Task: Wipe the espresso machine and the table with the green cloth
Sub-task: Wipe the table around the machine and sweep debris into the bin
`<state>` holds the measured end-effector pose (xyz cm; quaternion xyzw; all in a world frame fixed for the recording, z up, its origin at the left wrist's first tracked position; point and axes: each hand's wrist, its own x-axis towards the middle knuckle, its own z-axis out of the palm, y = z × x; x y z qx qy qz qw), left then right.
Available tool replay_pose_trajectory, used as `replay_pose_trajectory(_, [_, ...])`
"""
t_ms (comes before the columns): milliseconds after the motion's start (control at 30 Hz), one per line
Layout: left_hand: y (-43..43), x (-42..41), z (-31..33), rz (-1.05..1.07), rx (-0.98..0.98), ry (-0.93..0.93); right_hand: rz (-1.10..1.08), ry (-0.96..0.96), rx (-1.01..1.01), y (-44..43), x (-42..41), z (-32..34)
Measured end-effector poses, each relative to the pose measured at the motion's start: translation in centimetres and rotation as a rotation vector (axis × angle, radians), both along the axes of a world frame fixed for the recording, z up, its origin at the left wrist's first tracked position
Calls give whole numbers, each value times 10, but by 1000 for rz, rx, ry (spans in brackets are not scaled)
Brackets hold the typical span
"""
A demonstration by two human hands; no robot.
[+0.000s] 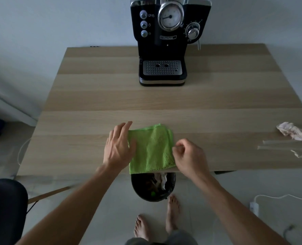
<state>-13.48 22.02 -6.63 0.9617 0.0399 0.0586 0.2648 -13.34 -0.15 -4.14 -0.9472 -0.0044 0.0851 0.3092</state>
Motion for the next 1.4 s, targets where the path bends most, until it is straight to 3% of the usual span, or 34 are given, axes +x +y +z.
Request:
replay_pose_trajectory(167, [-3, -18, 1, -239, 162, 72, 74, 130, -202, 16, 15, -12])
replay_pose_trajectory(367, [-5, -22, -7, -67, 107, 145, -16, 52, -101, 10, 9, -14])
replay_pose_trajectory(600, [-4, -23, -13, -193, 296, 227, 28, 20, -306, 0, -1, -21])
replay_pose_trajectory(767, [-1, -24, -14, -270, 285, 204, 334, -150, -372, -8, 6, -29])
replay_pose_trajectory(900, [3, -23, -17, -511, 370, 260, 648, -19, -482, -27, 18, -36])
replay_pose_trajectory(1100, [12, -9, -22, -527, 461, 292, 728, -10, -547, -43, 31, -45])
replay_pose_trajectory(1400, [10, -8, -21, -498, 440, 293, 710, -47, -480, -43, 36, -51])
